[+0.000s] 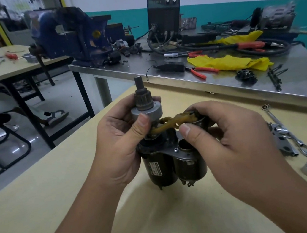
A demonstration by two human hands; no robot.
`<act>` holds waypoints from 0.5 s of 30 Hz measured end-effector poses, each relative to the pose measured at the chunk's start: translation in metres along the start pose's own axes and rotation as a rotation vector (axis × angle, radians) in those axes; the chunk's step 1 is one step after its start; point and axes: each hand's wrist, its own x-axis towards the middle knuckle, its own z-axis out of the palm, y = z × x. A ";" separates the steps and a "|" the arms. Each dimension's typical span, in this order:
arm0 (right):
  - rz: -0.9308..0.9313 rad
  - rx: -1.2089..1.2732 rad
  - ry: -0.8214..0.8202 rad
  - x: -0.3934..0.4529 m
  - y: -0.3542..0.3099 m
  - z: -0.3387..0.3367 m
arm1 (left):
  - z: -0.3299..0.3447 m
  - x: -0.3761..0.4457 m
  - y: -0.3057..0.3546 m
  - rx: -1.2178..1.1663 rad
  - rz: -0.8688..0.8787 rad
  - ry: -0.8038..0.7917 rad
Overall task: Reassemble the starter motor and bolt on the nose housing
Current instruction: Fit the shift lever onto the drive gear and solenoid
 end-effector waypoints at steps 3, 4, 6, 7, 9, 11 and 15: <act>0.006 0.098 0.070 -0.005 0.002 0.006 | 0.000 0.000 0.000 -0.007 -0.006 -0.002; 0.016 0.133 0.088 -0.007 0.003 0.009 | -0.001 0.000 0.000 -0.007 -0.008 -0.005; 0.018 0.165 0.123 -0.008 0.004 0.012 | -0.001 0.000 0.000 -0.016 -0.011 -0.014; 0.006 0.159 0.141 -0.008 0.005 0.014 | -0.001 0.000 0.000 -0.025 -0.013 -0.017; -0.007 0.160 0.173 -0.010 0.006 0.017 | -0.001 0.000 0.002 -0.044 -0.018 -0.024; -0.009 0.182 0.179 -0.011 0.006 0.021 | 0.000 0.000 0.003 -0.058 -0.019 -0.037; -0.004 0.238 0.153 -0.010 0.005 0.025 | 0.002 -0.001 0.002 -0.053 -0.012 -0.047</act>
